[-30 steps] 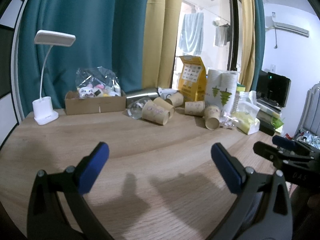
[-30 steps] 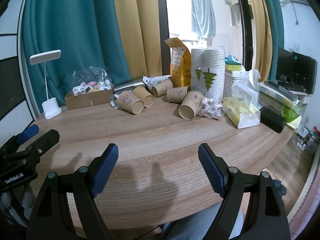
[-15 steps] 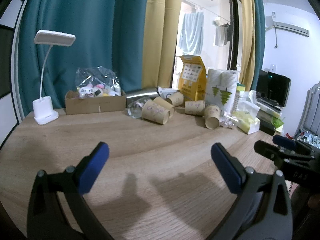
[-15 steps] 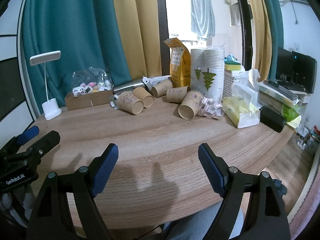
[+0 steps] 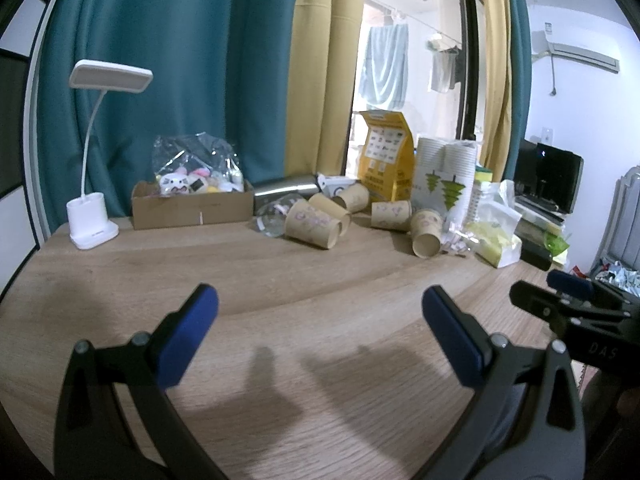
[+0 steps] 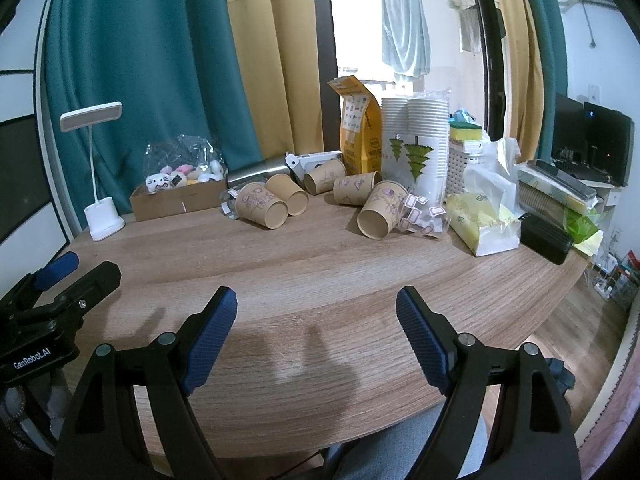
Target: Flip cup upside down
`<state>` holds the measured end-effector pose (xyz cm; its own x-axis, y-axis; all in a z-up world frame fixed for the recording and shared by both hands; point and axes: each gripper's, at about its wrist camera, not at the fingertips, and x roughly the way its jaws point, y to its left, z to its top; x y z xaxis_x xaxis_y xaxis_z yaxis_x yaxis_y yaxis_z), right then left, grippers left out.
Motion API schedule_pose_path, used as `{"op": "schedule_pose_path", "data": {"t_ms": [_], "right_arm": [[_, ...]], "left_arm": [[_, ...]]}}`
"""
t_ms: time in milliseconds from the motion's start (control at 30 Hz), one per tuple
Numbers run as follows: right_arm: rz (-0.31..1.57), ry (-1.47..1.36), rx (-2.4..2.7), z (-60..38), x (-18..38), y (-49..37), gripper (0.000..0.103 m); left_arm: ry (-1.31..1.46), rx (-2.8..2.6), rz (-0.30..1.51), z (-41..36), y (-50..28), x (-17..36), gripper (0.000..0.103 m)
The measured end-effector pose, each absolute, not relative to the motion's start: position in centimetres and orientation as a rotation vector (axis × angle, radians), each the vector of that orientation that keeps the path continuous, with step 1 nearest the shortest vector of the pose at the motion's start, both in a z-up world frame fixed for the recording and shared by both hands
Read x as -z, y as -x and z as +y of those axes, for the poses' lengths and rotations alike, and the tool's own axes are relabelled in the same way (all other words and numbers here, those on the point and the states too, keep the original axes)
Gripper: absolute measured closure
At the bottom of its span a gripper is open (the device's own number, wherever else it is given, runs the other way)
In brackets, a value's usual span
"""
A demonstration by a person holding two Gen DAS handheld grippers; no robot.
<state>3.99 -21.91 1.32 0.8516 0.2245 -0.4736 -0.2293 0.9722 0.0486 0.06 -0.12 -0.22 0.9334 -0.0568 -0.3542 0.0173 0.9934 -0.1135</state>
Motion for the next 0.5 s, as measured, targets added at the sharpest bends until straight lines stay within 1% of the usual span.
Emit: {"op": "schedule_pose_path", "data": {"t_ms": [500], "right_arm": [[0.493, 0.028, -0.266, -21.15, -1.64, -3.96, 0.019]], "left_arm": [[0.062, 0.049, 0.372, 0.13, -0.53, -0.24, 0.000]]}}
